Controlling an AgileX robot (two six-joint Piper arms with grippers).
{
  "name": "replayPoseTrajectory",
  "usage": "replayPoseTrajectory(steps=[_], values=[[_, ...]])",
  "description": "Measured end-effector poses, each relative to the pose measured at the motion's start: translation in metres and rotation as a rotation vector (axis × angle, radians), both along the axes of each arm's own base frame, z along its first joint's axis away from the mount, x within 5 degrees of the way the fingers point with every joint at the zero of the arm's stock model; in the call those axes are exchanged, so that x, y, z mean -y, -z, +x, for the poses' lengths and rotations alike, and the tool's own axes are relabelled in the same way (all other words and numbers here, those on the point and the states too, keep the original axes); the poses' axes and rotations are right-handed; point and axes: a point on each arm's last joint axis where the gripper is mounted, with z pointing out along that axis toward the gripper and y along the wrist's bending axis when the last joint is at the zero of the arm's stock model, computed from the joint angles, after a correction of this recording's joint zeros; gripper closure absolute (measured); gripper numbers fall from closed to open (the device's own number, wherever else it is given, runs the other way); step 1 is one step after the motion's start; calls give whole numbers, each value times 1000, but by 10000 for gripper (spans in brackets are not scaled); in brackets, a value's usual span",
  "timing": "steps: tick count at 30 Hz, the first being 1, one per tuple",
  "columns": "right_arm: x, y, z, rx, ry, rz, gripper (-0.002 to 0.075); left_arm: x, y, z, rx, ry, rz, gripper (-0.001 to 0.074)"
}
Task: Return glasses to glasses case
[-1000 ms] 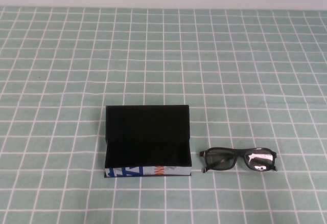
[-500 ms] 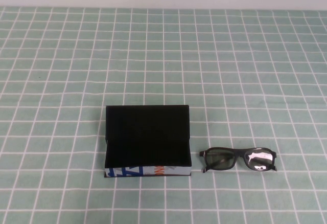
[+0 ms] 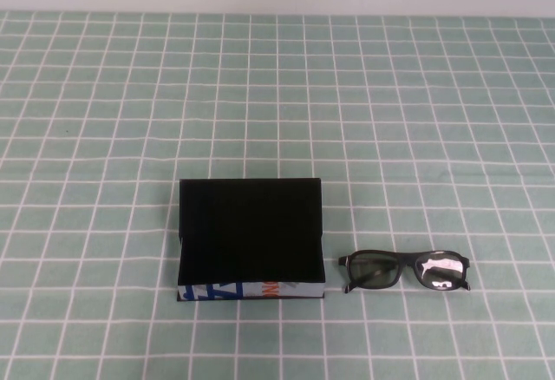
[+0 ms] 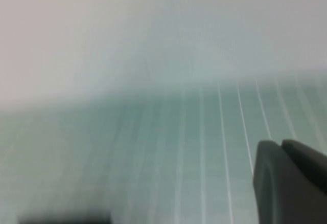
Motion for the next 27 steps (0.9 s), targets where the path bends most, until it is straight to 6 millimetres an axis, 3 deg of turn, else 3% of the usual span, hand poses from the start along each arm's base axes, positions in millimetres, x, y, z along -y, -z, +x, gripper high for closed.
replayPoseTrajectory(steps=[5,8,14,20,27], values=[[-10,34,64,-277,-58,-175,737,0,0,0,0,0,0,737],[-15,52,93,-347,-135,-316,738,0,0,0,0,0,0,737],[-27,99,145,-553,-253,-401,738,0,0,0,0,0,0,737],[-41,151,174,-751,-553,-546,738,0,0,0,0,0,0,737],[-63,187,191,-757,-871,-559,738,0,0,0,0,0,0,737]])
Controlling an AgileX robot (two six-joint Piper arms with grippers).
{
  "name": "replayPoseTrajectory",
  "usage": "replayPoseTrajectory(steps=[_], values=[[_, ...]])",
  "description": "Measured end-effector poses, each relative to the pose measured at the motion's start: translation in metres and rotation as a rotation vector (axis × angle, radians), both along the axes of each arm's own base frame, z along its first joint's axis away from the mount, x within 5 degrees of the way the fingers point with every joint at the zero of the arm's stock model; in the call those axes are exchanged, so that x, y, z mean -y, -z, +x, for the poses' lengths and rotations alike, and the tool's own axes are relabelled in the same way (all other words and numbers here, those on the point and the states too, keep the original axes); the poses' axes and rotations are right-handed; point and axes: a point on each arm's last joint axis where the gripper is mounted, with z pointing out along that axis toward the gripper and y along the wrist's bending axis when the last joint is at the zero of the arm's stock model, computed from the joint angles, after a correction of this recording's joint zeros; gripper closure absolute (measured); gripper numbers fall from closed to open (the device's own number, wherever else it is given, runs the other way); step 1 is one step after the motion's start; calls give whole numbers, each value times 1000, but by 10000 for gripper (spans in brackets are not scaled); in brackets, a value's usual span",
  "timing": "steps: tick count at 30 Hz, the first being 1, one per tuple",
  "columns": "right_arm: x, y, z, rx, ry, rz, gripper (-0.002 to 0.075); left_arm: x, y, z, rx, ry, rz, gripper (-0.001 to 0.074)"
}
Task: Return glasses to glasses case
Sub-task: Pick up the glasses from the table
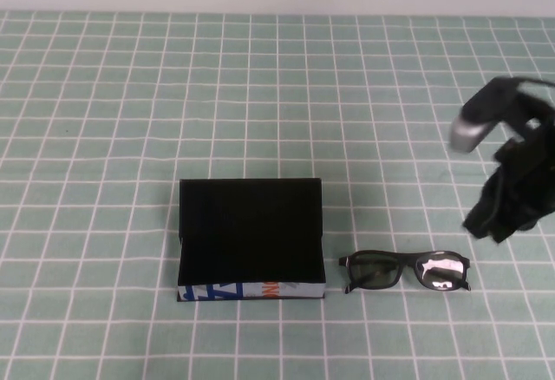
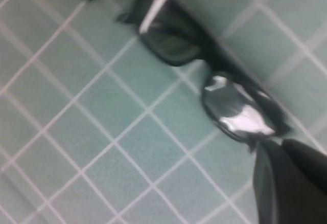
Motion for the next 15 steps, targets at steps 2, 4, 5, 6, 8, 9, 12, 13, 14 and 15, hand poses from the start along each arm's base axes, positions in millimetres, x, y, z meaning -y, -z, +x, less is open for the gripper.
replayPoseTrajectory(steps=[2,4,5,6,8,9,12,13,14,15], values=[[-8,8,2,-2,-86,-6,736,0,0,0,0,0,-2,737],[-17,15,3,-1,-147,-19,737,0,0,0,1,1,-3,737],[-22,18,3,4,-179,-32,736,0,0,0,4,1,-4,737],[-27,21,4,9,-208,-53,736,0,0,0,4,1,-4,737],[-39,26,4,22,-289,-117,727,0,-1,0,10,3,-5,737],[-45,28,5,27,-322,-144,720,0,0,0,11,3,-5,737],[-63,31,10,55,-411,-210,674,0,-1,0,15,4,-5,737],[-68,30,13,73,-426,-218,647,0,0,0,14,4,-5,737],[-72,28,16,91,-435,-221,615,0,0,0,14,4,-5,737],[-75,26,20,111,-438,-221,576,0,0,0,14,4,-5,737]])
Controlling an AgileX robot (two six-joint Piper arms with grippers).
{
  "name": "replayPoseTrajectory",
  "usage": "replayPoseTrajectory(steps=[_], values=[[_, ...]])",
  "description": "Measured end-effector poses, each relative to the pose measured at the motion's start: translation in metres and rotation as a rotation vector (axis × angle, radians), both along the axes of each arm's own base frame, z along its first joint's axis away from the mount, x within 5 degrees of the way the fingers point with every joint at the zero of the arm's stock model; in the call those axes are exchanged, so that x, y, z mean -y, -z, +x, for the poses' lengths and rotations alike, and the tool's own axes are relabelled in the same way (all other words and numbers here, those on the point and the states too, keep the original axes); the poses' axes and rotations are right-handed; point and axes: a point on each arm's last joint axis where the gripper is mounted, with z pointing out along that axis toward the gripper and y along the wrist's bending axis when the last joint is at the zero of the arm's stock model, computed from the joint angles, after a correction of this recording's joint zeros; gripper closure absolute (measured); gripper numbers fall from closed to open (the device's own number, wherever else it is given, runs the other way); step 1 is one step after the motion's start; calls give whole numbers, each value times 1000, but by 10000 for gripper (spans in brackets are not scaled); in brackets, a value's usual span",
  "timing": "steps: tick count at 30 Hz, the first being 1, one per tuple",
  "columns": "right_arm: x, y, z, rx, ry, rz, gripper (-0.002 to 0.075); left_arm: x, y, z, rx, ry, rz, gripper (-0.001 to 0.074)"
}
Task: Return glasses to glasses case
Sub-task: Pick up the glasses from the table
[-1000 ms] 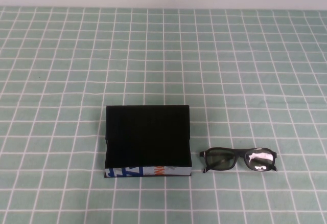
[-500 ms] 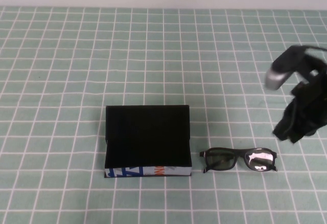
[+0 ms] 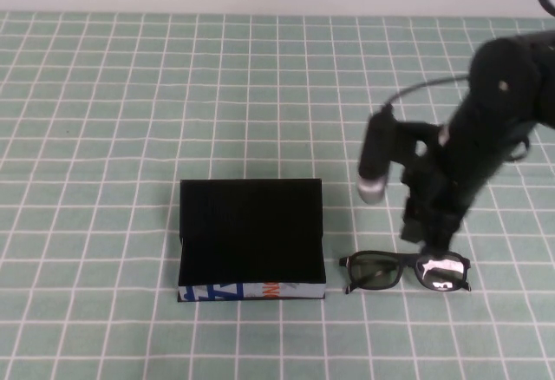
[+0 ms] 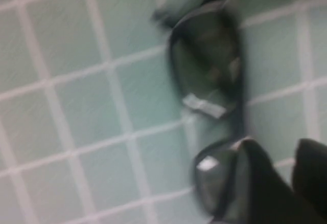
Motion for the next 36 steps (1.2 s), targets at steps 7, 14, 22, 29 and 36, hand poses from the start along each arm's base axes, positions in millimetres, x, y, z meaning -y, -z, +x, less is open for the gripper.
replayPoseTrajectory(steps=[7,14,22,29,36], values=[[-7,7,19,59,-22,-54,361,0,0,0,1,0,0,737],[-9,32,26,2,-27,-97,342,0,0,0,1,0,0,737],[-11,43,28,-32,-21,-94,346,0,0,0,2,0,0,737],[-12,48,26,-67,-28,-91,346,0,0,0,2,0,0,737],[-8,62,18,-108,-33,-109,358,0,0,0,2,0,0,737]])
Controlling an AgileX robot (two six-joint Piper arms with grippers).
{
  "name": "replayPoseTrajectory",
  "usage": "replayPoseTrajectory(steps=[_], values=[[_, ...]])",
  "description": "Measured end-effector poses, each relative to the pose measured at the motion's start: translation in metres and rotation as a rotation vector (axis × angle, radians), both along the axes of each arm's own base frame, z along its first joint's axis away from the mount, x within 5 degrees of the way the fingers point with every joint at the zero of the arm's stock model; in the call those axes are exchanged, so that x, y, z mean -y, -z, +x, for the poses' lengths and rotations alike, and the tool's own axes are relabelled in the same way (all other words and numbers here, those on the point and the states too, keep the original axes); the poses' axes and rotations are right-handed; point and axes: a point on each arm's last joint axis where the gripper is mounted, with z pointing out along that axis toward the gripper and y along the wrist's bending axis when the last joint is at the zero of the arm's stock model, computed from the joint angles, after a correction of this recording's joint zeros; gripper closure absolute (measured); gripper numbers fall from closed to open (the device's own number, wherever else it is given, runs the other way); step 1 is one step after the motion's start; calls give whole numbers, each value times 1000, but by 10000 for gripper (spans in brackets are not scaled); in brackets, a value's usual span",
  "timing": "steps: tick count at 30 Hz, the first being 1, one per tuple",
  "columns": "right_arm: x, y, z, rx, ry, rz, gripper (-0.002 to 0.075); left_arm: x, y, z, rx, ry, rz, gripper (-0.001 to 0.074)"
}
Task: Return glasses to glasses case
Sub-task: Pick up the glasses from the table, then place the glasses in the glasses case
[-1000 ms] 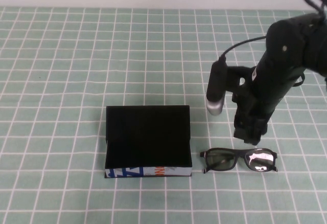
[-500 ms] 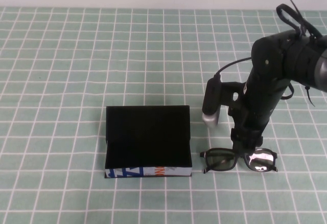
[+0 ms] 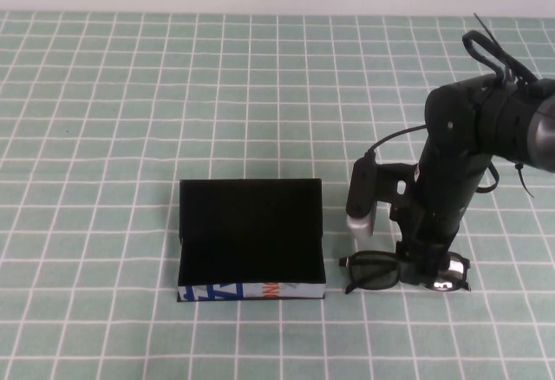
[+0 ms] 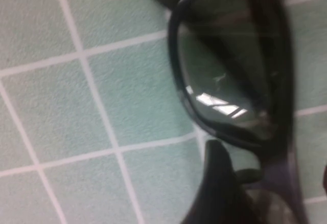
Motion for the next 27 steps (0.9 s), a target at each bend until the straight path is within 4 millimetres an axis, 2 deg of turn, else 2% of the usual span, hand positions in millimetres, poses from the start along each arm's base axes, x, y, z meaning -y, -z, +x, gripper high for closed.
replayPoseTrajectory(steps=[3,8,11,17,22,27], values=[[0,1,1,6,1,2,418,0,0,0,0,0,0,737],[0,2,0,1,-3,2,634,0,0,0,0,0,0,737],[1,-2,-2,-12,-19,-2,697,0,0,0,0,0,0,737],[2,-15,-4,24,-48,11,709,0,0,0,0,0,0,737],[1,-51,-3,72,-57,36,709,0,0,0,0,0,0,737],[-12,-94,3,109,-46,153,709,0,0,0,0,0,0,737]])
